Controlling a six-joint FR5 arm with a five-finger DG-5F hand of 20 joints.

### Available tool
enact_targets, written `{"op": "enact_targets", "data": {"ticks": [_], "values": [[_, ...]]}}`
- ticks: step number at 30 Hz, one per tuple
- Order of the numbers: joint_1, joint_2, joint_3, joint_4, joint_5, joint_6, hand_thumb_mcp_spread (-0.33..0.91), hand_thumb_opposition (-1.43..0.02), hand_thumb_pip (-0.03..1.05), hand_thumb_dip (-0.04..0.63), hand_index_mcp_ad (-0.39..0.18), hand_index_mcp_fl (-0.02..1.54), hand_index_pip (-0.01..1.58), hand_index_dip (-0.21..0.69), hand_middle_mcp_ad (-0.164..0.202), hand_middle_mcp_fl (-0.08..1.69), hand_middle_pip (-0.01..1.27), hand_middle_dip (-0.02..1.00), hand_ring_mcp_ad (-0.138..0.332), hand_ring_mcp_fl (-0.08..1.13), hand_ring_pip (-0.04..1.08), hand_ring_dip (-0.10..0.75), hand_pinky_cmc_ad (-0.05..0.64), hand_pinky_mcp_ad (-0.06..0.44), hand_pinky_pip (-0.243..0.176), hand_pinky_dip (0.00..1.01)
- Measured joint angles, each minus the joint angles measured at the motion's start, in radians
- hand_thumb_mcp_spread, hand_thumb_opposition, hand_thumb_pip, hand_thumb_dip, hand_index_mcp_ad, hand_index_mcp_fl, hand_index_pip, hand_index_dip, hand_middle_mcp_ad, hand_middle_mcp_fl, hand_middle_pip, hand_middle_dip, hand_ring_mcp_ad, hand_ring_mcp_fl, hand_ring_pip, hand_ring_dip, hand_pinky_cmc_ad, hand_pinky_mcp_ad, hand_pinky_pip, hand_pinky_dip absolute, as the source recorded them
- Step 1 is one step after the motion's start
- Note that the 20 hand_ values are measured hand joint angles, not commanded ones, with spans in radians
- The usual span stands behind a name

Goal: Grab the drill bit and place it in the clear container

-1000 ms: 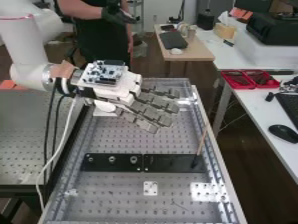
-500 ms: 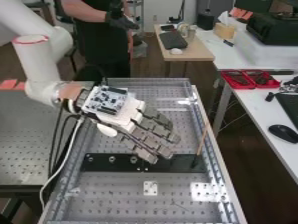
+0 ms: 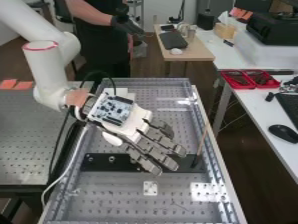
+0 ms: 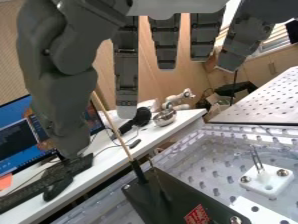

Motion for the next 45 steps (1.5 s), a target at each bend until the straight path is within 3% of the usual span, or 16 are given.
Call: {"op": "enact_targets", "data": {"ticks": [5, 11, 17, 29, 45], "values": [[-0.004, -0.037, 0.032, 0.005, 0.011, -0.006, 0.51, -0.82, 0.41, 0.253, -0.087, 0.24, 1.06, 0.367, 0.124, 0.04, 0.15, 0.15, 0.197, 0.01, 0.08, -0.047, 0.398, 0.250, -0.105, 0.14], [-0.016, -0.077, 0.070, 0.013, 0.018, -0.016, 0.52, -0.84, 0.38, 0.253, -0.105, 0.24, 1.13, 0.380, 0.106, 0.07, 0.14, 0.16, 0.164, 0.02, 0.09, -0.047, 0.394, 0.248, -0.105, 0.14], [-0.032, -0.111, 0.097, 0.030, 0.023, -0.020, 0.54, -0.84, 0.36, 0.269, -0.106, 0.24, 1.17, 0.384, 0.108, 0.11, 0.15, 0.17, 0.168, 0.02, 0.09, -0.038, 0.394, 0.246, -0.105, 0.14], [-0.049, -0.174, 0.156, 0.033, 0.024, -0.030, 0.57, -0.85, 0.35, 0.269, -0.122, 0.34, 1.16, 0.384, 0.101, 0.13, 0.15, 0.19, 0.164, 0.02, 0.11, -0.017, 0.400, 0.250, -0.105, 0.14], [-0.053, -0.190, 0.184, -0.027, -0.025, -0.055, 0.57, -0.85, 0.35, 0.269, -0.136, 0.44, 1.04, 0.347, 0.101, 0.14, 0.14, 0.19, 0.166, 0.02, 0.11, -0.012, 0.380, 0.246, -0.091, 0.15]]}}
